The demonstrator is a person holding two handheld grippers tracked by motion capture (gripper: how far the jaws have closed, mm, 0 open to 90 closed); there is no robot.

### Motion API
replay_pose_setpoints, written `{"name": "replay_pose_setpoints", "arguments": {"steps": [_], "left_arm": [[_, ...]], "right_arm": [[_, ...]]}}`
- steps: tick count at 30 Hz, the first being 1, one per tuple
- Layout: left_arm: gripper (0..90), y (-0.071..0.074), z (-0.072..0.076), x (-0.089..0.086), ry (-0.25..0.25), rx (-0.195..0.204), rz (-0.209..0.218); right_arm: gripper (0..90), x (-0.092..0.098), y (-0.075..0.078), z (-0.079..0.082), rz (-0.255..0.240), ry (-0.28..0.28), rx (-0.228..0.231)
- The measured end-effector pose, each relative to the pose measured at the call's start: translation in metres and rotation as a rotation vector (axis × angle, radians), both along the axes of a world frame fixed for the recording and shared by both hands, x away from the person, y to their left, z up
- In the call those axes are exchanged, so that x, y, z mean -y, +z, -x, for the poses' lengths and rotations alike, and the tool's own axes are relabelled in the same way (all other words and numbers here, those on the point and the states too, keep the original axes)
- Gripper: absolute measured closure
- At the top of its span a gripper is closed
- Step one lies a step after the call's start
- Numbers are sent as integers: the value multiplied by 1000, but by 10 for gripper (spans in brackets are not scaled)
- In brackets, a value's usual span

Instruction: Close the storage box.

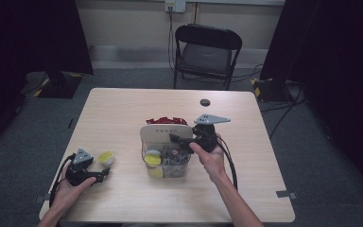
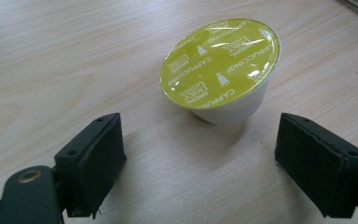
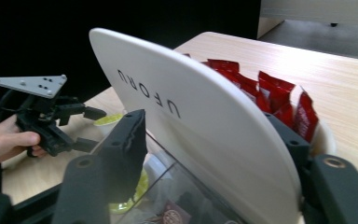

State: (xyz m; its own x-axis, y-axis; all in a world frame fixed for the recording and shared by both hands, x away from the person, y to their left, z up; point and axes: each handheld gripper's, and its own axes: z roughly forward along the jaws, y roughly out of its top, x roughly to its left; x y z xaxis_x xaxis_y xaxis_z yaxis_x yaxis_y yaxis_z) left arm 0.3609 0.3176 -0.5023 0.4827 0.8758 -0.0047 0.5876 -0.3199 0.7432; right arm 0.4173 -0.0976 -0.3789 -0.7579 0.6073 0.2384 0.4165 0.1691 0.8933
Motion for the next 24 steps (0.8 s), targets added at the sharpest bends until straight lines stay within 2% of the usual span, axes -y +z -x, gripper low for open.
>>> {"name": "replay_pose_setpoints", "arguments": {"steps": [7,14,24], "left_arm": [[152,0,0,0,0,0,1],[152,0,0,0,0,0,1],[152,0,0,0,0,0,1]], "right_arm": [[394,2,1,4,-13,25,-18],[398,6,3,11,-12,26,-15],[341,9,-1,18,11,49,-33]]}}
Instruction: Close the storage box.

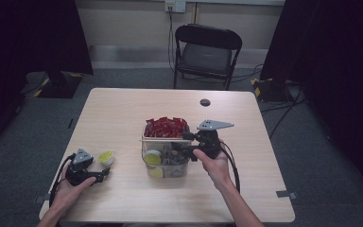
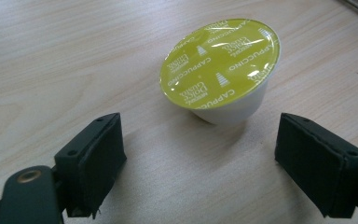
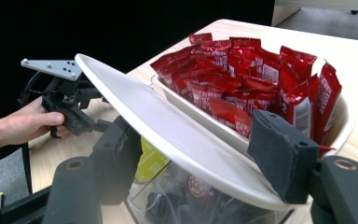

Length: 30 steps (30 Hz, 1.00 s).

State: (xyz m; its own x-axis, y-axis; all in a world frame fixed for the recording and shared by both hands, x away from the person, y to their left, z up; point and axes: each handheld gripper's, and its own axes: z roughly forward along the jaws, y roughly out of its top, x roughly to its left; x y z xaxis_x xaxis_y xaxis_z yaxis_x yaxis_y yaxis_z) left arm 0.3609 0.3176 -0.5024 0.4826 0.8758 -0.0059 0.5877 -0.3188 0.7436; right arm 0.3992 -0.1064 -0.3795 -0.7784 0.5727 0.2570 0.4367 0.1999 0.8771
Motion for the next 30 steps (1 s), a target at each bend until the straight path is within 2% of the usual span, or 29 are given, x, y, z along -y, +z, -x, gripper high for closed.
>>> {"name": "replay_pose_setpoints", "arguments": {"steps": [5,13,20,22,30], "left_arm": [[152,0,0,0,-1,0,-2],[152,0,0,0,0,0,0],[149,0,-1,-1,-6,-1,-5],[149,0,-1,-1,-6,-2,-4],[149,0,-1,-1,-5,-1,-6]], "right_arm": [[347,4,-1,2,-15,-14,10],[331,4,-2,8,16,-14,26],[274,4,-4,8,7,-4,12],[247,4,-6,6,7,1,-5],[211,2,-8,10,25,-5,8]]}}
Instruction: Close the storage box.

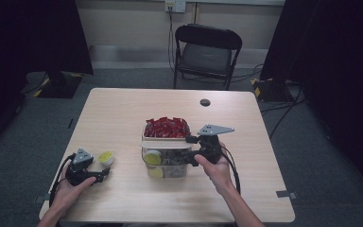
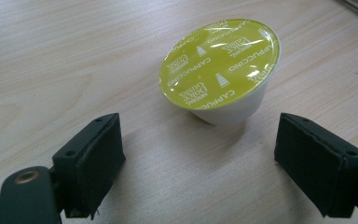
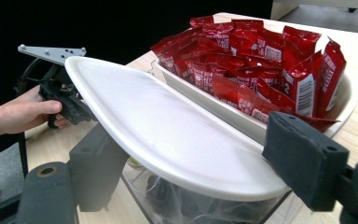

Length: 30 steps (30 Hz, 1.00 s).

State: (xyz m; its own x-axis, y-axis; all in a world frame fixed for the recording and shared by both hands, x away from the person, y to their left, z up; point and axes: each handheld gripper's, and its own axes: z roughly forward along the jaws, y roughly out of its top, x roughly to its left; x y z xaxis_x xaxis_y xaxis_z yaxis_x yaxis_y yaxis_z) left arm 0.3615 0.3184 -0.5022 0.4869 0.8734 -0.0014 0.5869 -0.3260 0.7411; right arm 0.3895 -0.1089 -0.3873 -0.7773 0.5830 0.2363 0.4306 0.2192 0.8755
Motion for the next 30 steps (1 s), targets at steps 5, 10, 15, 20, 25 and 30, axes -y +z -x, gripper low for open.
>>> {"name": "replay_pose_setpoints", "arguments": {"steps": [5,10,15,20,25,30], "left_arm": [[149,0,0,0,-1,0,-1],[149,0,0,0,1,1,-2],[151,0,3,-1,0,-2,-1],[151,0,4,-2,-1,-3,0],[151,0,4,-2,-1,-3,1],[151,0,4,-2,-1,-3,0]], "right_arm": [[200,0,-1,4,13,-2,16],[196,0,-1,6,28,-6,30],[183,1,0,11,39,-23,43],[184,5,3,17,46,-38,55],[179,8,3,22,60,-66,76],[172,14,-2,23,63,-76,46]]}}
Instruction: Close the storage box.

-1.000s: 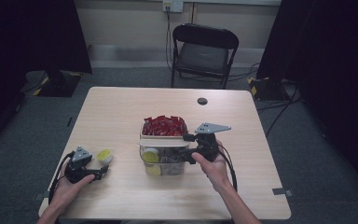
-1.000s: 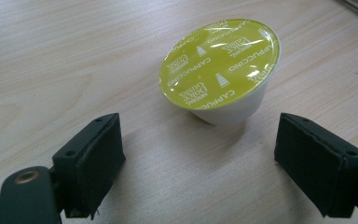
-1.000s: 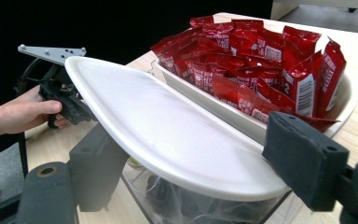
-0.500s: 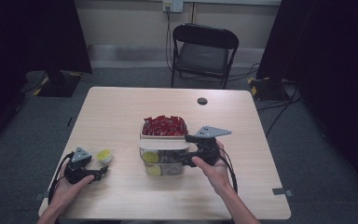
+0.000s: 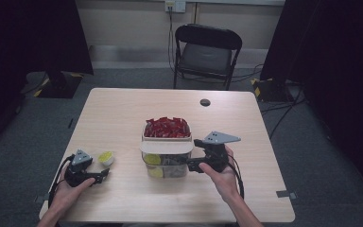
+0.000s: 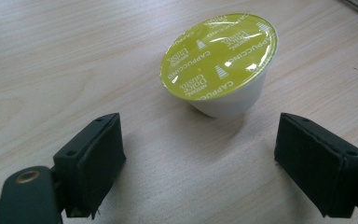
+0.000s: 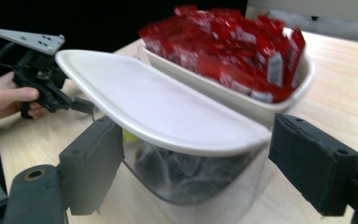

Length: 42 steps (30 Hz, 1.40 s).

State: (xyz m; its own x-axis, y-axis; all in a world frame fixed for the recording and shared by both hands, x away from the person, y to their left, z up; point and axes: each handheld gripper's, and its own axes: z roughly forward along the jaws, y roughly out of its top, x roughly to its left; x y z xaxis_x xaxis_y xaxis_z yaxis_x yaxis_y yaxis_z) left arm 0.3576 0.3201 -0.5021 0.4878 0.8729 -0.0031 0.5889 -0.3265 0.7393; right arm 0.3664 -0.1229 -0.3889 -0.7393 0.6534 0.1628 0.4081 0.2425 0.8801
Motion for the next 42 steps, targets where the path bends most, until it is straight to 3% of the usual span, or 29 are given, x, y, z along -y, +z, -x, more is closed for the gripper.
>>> {"name": "replay_pose_setpoints", "arguments": {"steps": [5,17,21,32,33,34,42], "left_arm": [[151,0,0,0,0,0,0],[150,0,0,0,-1,0,0],[150,0,0,0,-1,0,0],[150,0,0,0,5,-1,3],[150,0,0,0,5,-1,3],[150,0,0,0,5,-1,3],[150,0,-2,-1,23,2,8]], "right_arm": [[176,11,-12,2,18,-5,-38],[198,34,-29,5,51,-56,-72],[199,45,-33,-1,48,-98,-91],[158,77,-20,-12,14,-218,-51],[143,87,-21,-15,4,-255,-57],[143,87,-21,-15,4,-255,-57],[144,124,-39,-23,48,-400,-88]]}}
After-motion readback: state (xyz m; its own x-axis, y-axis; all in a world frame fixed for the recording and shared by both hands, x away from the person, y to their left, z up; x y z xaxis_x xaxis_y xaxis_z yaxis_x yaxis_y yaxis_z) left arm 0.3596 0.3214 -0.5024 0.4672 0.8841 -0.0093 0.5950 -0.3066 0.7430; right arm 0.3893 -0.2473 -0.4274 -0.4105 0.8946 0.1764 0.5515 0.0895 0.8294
